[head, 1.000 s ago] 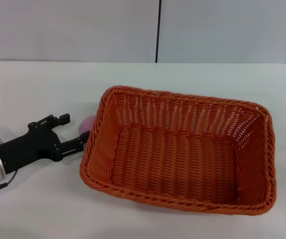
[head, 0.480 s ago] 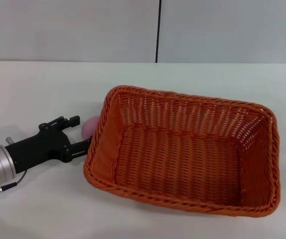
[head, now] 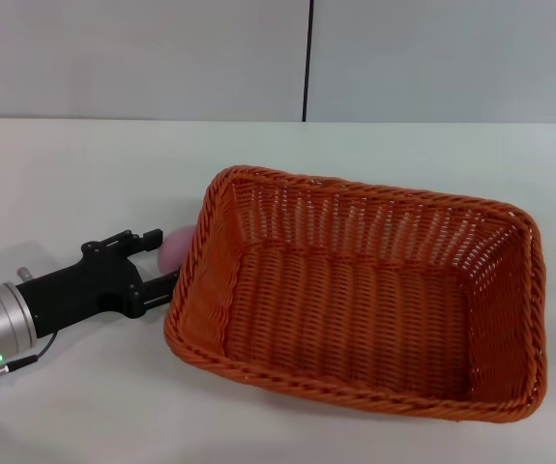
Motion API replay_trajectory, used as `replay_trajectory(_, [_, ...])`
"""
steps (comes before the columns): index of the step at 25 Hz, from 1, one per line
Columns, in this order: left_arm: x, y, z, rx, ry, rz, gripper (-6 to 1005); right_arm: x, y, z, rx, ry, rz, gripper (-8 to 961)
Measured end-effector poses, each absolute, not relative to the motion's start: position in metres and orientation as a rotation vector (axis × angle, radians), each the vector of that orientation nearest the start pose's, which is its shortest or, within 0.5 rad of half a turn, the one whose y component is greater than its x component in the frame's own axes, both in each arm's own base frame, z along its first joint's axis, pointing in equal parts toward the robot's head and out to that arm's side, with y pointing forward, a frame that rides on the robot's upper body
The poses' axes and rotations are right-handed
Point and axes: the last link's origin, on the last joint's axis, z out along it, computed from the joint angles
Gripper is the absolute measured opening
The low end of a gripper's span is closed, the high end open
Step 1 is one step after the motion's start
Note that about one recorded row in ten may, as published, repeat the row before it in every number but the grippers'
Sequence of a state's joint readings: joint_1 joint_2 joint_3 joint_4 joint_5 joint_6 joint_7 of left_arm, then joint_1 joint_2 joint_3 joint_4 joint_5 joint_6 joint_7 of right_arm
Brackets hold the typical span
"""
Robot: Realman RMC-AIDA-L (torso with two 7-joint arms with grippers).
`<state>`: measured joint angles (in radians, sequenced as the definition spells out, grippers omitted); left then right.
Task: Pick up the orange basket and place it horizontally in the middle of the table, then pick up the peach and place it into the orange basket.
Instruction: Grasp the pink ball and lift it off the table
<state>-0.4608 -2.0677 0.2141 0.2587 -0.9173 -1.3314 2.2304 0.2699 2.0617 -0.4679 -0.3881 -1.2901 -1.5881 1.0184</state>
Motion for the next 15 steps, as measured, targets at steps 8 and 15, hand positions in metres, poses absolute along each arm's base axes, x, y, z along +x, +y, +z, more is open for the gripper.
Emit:
replay_trajectory(8, [-0.3400,0.2874,-0.0401,-2.415,-0.754,-0.631,576,0.3400,0.2761,0.0725,-1.748,0.621,1.192,434])
replay_trajectory(15, [-0.3405,0.2870,-0.0401,-2.413,-0.748,-0.629,413,0.3412,0.2759,0.0739,-1.735,0.623,1.192,434])
